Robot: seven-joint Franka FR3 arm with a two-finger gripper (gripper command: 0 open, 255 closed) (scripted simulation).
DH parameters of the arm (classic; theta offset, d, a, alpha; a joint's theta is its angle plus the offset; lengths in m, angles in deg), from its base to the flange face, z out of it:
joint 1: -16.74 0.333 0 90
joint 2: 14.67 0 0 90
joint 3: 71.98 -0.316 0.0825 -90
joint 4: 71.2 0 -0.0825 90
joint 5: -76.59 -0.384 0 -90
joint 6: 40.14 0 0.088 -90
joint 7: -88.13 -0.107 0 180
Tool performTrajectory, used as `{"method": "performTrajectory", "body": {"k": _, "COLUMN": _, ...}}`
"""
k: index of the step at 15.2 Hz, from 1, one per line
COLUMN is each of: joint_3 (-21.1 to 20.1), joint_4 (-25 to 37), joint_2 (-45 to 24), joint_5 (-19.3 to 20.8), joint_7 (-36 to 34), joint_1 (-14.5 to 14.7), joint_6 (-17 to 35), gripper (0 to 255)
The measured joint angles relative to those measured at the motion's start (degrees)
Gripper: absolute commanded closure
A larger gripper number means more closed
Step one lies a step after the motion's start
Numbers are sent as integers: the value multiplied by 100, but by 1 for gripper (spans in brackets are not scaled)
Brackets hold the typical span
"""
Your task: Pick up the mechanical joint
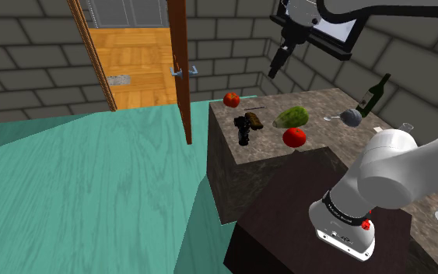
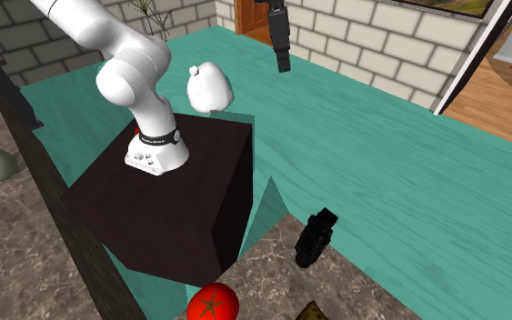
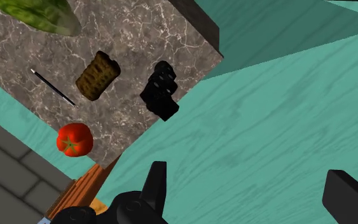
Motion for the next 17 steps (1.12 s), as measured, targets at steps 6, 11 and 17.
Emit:
{"method": "performTrajectory", "body": {"k": 6, "joint_3": 524, "joint_4": -225, "joint_2": -912, "joint_5": 47, "joint_7": 783, "joint_1": 133, "joint_6": 992, "gripper": 0}}
{"method": "performTrajectory", "body": {"k": 11, "joint_3": 944, "joint_4": -271, "joint_2": -1720, "joint_5": -45, "joint_7": 1512, "joint_1": 266, "joint_6": 1710, "gripper": 0}}
{"method": "performTrajectory", "body": {"k": 17, "joint_3": 1389, "joint_4": -13, "joint_2": -3098, "joint_5": -531, "joint_7": 2548, "joint_1": 503, "joint_6": 2605, "gripper": 0}}
